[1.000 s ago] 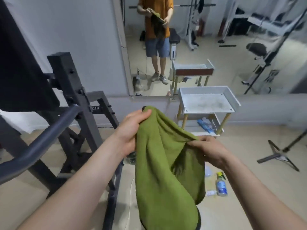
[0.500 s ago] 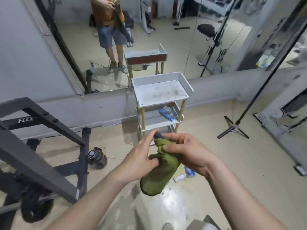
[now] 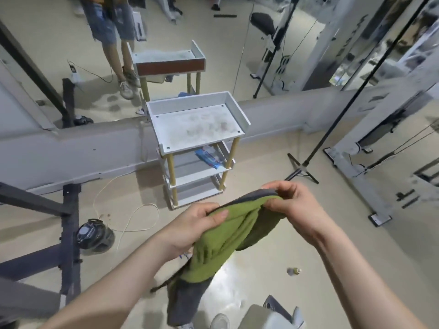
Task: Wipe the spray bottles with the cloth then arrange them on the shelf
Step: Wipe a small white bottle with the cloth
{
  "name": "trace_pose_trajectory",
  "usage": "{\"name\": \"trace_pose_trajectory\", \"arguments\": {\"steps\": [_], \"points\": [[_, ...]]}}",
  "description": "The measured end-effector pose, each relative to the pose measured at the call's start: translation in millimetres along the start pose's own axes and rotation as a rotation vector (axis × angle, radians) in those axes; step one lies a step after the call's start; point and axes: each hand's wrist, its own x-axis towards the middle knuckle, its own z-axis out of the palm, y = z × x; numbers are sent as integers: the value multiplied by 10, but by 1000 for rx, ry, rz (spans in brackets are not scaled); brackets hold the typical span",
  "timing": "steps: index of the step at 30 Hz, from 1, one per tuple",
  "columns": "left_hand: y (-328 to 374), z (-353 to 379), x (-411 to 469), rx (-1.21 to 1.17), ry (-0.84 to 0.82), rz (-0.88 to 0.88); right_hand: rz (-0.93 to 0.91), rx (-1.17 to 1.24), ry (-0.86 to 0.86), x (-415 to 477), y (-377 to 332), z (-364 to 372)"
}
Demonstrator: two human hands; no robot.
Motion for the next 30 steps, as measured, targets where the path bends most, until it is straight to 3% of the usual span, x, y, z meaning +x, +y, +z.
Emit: {"name": "trace_pose_trajectory", "arguments": {"steps": [4,6,8,10,12,14,18,22,26,30], "points": [[91,36,-8,-238,31,-55,-155,-577,198,111,78,83],[67,32,0,-303,60,-67,-147,-844,233,197,103,112],[3,77,-21,-345,127,-77,-80,-939,189,303,98,146],[-141,135,-48,-378,203,-96,-36,-925,38,404,122,166],[-339,233,-76,-390,284,-130,33,-772,-143,497,176,169],[-584,320,-32,-393,348,-137,184,-464,-307,565,252,171],[-971,249,265,-399,390,-133,439,36,-393,894,602,185],[-1630,-174,723,-248,297,-75,374,296,-434,1327,1224,351],[-2615,-700,1262,170,154,-186,294,653,-508,1827,2127,641],[-3480,-1030,1734,158,282,-181,231,846,-559,2251,3063,906]]}}
